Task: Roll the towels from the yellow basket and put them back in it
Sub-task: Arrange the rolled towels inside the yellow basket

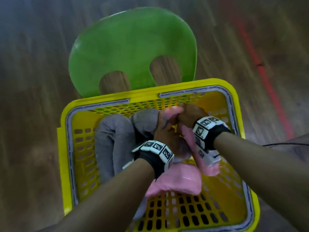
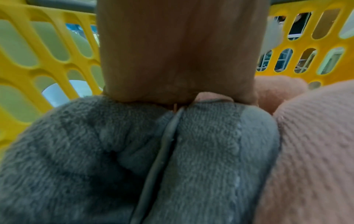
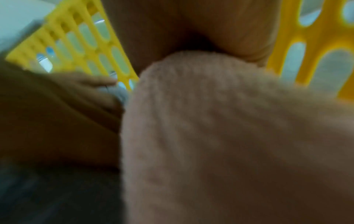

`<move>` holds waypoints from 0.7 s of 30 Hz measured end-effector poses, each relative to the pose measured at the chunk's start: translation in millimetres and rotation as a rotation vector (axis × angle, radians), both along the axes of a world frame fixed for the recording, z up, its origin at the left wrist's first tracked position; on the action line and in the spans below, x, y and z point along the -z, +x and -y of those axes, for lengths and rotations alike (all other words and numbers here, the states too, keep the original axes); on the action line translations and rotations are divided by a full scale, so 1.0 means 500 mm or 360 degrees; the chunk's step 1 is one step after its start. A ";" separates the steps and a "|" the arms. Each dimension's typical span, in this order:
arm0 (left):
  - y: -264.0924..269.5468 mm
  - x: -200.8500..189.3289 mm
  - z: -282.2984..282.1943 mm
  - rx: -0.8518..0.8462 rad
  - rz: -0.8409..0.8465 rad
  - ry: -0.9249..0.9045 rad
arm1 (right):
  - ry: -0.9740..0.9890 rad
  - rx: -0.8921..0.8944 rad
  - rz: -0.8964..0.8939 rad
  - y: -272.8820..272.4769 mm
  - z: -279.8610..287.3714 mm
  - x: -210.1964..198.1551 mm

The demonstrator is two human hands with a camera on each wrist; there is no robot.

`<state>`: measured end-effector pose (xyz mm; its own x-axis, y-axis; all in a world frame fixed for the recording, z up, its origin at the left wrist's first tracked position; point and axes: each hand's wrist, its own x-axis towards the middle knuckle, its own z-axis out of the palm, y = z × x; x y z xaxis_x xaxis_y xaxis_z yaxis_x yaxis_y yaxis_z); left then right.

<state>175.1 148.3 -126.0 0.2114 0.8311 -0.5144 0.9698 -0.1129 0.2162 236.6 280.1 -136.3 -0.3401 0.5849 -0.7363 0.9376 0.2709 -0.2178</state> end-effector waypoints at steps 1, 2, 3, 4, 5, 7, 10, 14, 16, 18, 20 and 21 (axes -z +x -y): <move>0.008 0.004 -0.006 0.0009 0.0041 0.0083 | -0.0020 0.0080 -0.0008 -0.005 -0.006 -0.002; 0.009 0.001 -0.019 0.0027 0.0002 0.0004 | -0.0033 0.0166 -0.0022 -0.009 -0.011 -0.011; 0.011 -0.001 -0.030 0.0005 -0.0053 0.0063 | -0.0043 0.0238 -0.0049 -0.008 -0.017 -0.014; 0.008 -0.006 -0.038 -0.0054 -0.0078 0.0091 | -0.0043 0.0289 -0.0089 -0.003 -0.022 -0.022; 0.007 -0.002 -0.041 -0.0080 -0.0031 0.0131 | -0.0030 0.0335 -0.0127 0.005 -0.028 -0.026; 0.008 -0.002 -0.047 -0.0145 0.0085 0.0070 | 0.0059 0.0455 -0.0168 0.030 -0.040 -0.031; 0.012 0.008 -0.062 -0.0171 0.0004 0.0077 | 0.0236 0.0522 -0.0211 0.059 -0.053 -0.050; 0.027 0.029 -0.075 -0.0187 -0.0045 0.0129 | 0.0344 0.0467 -0.0327 0.067 -0.051 -0.078; 0.034 0.030 -0.072 -0.0205 -0.0065 0.0161 | 0.0419 0.0474 -0.0441 0.075 -0.042 -0.086; 0.034 0.026 -0.065 -0.0223 -0.0016 0.0236 | 0.0464 0.0555 -0.0539 0.087 -0.033 -0.104; 0.031 0.009 -0.054 -0.0211 -0.0063 0.0230 | 0.0510 0.0649 -0.0565 0.098 -0.031 -0.126; 0.028 0.008 -0.049 -0.0188 -0.0097 0.0191 | 0.0532 0.0690 -0.0562 0.103 -0.030 -0.138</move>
